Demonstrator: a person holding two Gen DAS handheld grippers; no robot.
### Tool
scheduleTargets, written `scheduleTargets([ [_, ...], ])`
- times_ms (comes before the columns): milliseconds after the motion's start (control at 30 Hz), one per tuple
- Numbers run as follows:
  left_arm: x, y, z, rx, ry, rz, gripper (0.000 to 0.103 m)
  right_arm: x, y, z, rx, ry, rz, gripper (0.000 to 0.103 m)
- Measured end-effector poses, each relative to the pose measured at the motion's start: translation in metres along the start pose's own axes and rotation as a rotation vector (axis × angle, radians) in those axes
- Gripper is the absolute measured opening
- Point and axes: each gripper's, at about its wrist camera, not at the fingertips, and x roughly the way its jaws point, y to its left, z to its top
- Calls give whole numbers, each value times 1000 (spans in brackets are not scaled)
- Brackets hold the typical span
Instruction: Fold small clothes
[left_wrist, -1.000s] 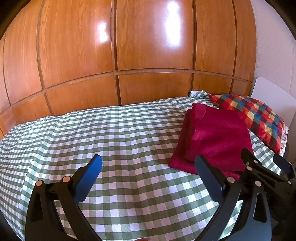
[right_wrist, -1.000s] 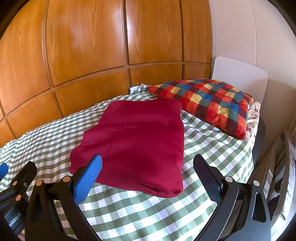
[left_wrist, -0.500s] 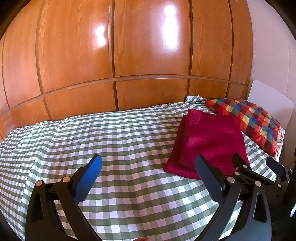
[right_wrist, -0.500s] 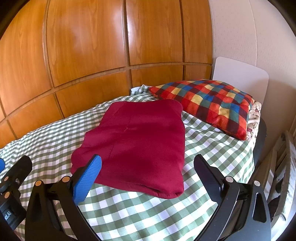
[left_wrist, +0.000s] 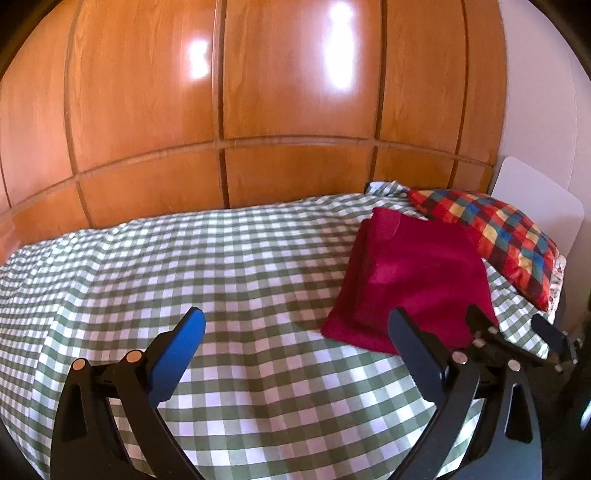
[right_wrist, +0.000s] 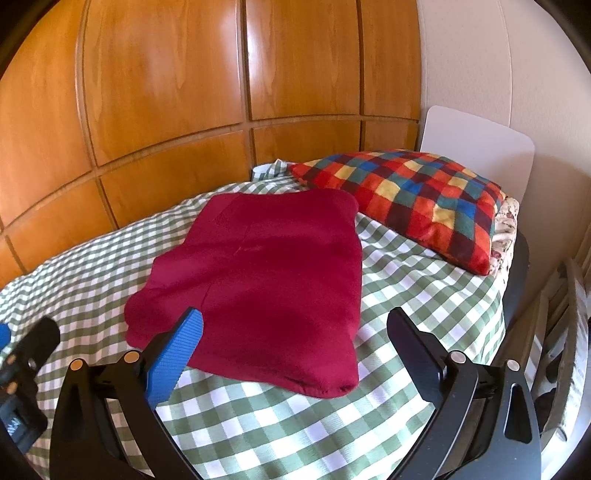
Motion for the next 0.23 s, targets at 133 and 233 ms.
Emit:
scheduleTargets([
  [133,9,9,-9,-35,34,2,100,1,-4,6,15,-2,-6,99],
  [233,15,14,-14,-41,55,9,100,0,-4,9,6,-20,-13,99],
])
